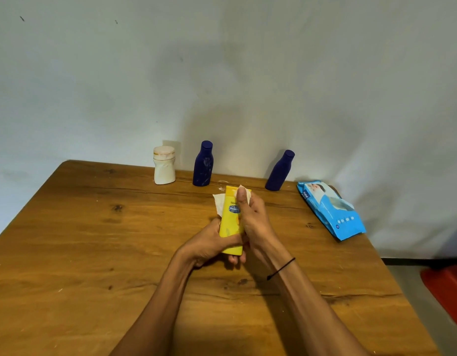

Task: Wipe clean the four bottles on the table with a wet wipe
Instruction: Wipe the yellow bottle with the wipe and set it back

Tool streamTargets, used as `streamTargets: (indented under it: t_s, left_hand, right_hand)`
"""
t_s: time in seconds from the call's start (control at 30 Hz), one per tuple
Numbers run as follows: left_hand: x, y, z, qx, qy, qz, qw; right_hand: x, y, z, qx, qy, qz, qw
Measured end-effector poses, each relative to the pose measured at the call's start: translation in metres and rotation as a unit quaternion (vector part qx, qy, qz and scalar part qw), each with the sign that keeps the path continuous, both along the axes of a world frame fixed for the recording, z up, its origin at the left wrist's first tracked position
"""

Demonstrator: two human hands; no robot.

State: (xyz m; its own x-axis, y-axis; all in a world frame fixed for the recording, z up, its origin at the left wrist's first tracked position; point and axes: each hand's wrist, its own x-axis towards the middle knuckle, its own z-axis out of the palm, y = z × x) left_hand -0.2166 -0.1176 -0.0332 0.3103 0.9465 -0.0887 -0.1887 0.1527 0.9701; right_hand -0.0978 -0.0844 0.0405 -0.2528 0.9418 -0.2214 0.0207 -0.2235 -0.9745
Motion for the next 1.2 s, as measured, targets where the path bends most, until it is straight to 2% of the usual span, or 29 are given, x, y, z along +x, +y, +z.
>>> streamTargets:
  t_s: [0.1,0.17,0.2,0.37,0.47,0.63,0.8,0.9,1.03,1.1,1.2]
  left_hand:
    - [-0.002,0.0,0.002,0.012,-0.023,0.02,0.999]
    - [-0.001,0.001,0.003,0.018,-0.023,0.022,0.999]
    - [0.0,0.001,0.003,0.016,-0.021,0.02,0.999]
    - [0.002,0.0,0.002,0.004,0.015,0.009,1.0]
    - [0.002,0.0,0.001,0.006,0.031,0.003,1.0]
    - [0.003,0.001,-0.003,0.008,0.036,-0.002,0.999]
    - [0.004,0.001,-0.003,0.018,0.019,0.002,1.0]
    - [0.003,0.002,-0.005,0.016,0.019,0.013,1.0]
    - [0.005,0.003,-0.008,0.02,0.02,0.013,1.0]
    - [0.005,0.004,-0.01,0.017,0.014,0.038,0.999]
    - [0.003,0.007,-0.012,0.012,0.012,0.09,0.996]
  right_hand:
    - [0.015,0.002,0.002,-0.08,0.101,0.087,0.988]
    - [0.026,0.003,0.003,-0.121,0.178,0.105,0.971]
    - [0.029,0.004,0.001,-0.128,0.188,0.103,0.968]
    - [0.026,0.004,-0.005,-0.08,0.099,0.077,0.989]
    - [0.022,0.003,-0.004,-0.064,0.093,0.043,0.993]
    - [0.018,0.007,-0.006,-0.054,0.139,-0.01,0.989]
    - [0.028,0.015,-0.003,-0.063,0.221,0.043,0.972]
    - [0.029,0.006,-0.003,-0.036,0.134,0.079,0.987]
    - [0.021,-0.008,-0.007,0.037,0.012,0.04,0.998]
    - [0.019,-0.011,-0.01,0.051,-0.008,0.038,0.998]
    - [0.016,-0.012,-0.019,0.019,0.01,0.056,0.998]
